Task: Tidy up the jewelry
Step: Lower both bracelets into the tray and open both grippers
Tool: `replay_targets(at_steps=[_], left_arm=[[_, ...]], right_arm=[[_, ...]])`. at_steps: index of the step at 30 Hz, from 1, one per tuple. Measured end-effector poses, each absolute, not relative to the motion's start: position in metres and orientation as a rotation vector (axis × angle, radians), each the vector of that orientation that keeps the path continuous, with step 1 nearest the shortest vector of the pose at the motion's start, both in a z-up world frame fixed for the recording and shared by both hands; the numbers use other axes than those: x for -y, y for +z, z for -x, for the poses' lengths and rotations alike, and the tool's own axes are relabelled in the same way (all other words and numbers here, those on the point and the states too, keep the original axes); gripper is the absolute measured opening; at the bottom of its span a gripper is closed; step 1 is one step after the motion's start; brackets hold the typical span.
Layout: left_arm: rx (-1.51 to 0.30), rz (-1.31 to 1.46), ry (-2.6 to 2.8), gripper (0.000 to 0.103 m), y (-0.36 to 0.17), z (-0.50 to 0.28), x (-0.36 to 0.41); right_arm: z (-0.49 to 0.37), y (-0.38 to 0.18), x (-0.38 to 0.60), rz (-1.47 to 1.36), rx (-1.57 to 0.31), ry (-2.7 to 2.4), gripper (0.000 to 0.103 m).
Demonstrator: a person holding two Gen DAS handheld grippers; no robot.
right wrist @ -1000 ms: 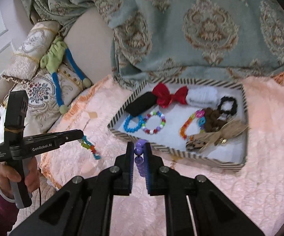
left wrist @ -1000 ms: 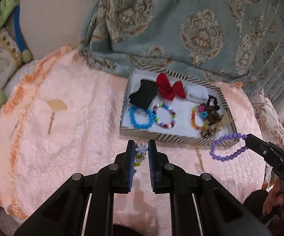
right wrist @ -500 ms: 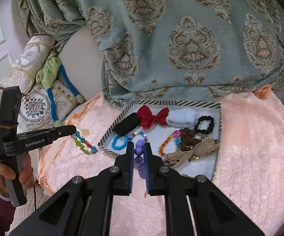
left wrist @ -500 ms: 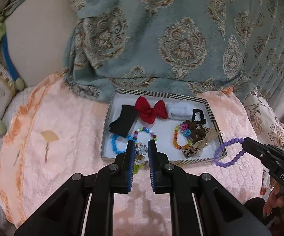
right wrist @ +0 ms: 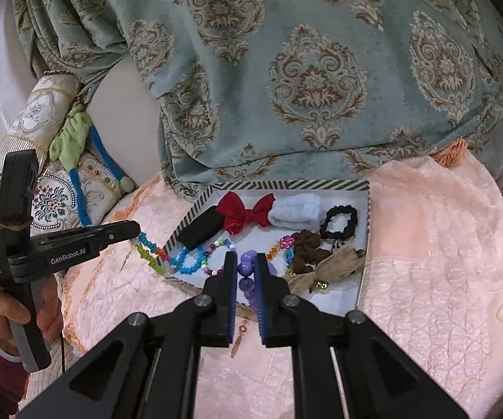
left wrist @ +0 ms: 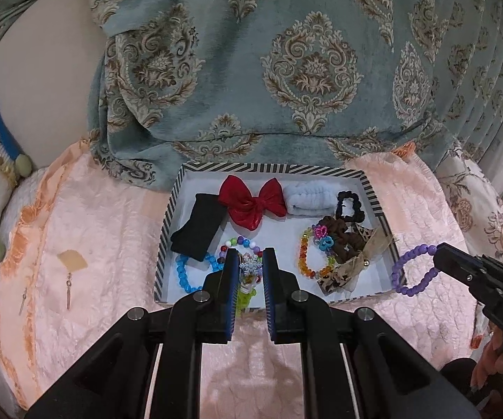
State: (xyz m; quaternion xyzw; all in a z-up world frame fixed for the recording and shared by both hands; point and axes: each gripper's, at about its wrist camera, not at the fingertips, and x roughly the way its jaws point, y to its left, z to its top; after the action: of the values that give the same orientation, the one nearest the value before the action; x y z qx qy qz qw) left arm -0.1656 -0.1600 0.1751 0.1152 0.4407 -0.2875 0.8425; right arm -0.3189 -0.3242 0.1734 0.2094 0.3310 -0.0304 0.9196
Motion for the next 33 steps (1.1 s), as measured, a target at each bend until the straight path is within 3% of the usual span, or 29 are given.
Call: replay_targets(at_steps=[33], left_arm=[[-1.028, -0.222, -0.637, 0.0, 0.112, 0.095, 0.231]], right_arm=[[0.233, 0.101, 0.302, -0.532, -0.772, 0.086, 0.009]])
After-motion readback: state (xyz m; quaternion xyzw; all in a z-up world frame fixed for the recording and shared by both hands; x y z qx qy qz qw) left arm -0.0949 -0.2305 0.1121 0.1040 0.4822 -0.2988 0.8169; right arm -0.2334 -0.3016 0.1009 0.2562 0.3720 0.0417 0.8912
